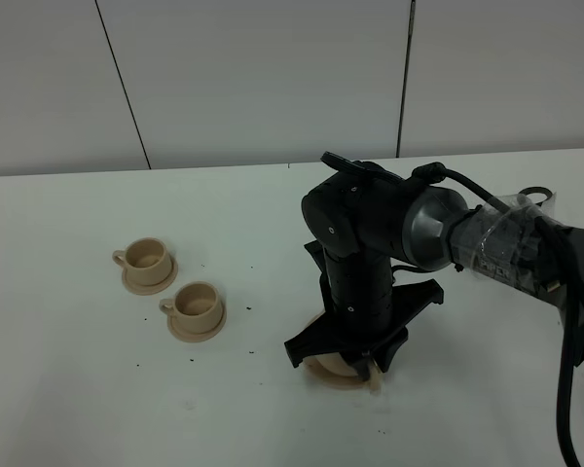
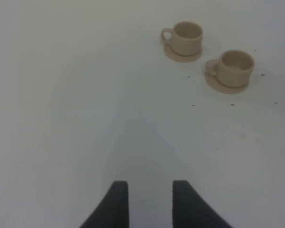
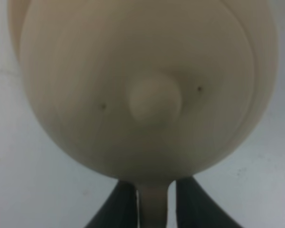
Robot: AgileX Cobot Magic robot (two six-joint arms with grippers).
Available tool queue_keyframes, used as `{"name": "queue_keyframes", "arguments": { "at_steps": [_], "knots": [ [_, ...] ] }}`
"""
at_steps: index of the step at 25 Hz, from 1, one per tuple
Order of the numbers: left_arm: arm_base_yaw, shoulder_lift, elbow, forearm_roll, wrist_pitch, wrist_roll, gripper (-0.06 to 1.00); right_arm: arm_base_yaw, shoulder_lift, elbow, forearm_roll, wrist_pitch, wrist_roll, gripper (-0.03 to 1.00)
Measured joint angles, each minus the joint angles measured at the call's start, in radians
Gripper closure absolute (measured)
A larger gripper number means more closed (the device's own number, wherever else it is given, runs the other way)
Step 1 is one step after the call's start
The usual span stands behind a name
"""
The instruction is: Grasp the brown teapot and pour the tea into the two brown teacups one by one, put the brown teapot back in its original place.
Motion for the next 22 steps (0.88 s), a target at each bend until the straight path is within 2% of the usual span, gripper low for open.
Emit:
{"name": "queue_keyframes", "arguments": {
  "at_steps": [8,22],
  "knots": [
    [0.000,0.000,0.000,0.000,0.000,0.000,0.65,0.000,0.000,0.000,-0.001,0.000,-0.001,0.87],
    [0.000,0.000,0.000,0.000,0.000,0.000,0.65,0.000,0.008,0.000,0.006,0.002,-0.001,0.87]
  ]
}}
